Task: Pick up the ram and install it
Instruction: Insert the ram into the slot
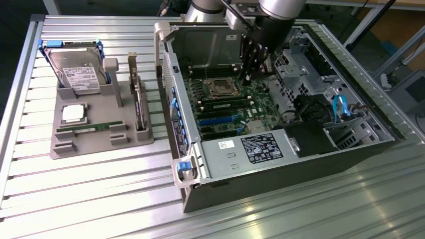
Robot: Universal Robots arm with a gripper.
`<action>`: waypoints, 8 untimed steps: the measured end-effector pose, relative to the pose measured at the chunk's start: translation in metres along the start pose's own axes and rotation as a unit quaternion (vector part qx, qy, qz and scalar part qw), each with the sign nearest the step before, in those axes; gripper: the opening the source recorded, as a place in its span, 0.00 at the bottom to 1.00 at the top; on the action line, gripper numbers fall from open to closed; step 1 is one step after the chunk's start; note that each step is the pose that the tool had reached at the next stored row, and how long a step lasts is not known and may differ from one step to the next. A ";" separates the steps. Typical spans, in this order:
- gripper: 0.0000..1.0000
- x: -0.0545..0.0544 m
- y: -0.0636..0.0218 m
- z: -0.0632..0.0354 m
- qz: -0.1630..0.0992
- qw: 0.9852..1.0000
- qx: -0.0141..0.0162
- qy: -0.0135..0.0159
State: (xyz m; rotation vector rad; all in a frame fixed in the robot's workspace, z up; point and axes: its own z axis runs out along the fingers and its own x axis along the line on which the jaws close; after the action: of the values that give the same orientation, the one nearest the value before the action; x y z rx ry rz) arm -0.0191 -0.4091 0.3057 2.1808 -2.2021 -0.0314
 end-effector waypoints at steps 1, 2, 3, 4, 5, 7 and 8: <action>0.25 0.000 0.0001 -0.0018 0.000 1.000 0.000 0.000; 0.25 0.000 0.0002 -0.0042 0.000 1.000 0.000 0.000; 0.25 0.000 0.0003 -0.0060 0.000 1.000 0.000 0.000; 0.25 0.000 0.0003 -0.0075 0.000 1.000 0.000 0.000; 0.25 0.000 0.0004 -0.0098 0.000 1.000 0.000 0.000; 0.25 0.000 0.0006 -0.0137 0.000 1.000 0.000 0.000; 0.25 0.000 0.0007 -0.0154 0.000 1.000 0.000 0.000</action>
State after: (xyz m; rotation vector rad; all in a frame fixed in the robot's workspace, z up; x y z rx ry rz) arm -0.0191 -0.4091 0.3211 2.1807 -2.2020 -0.0318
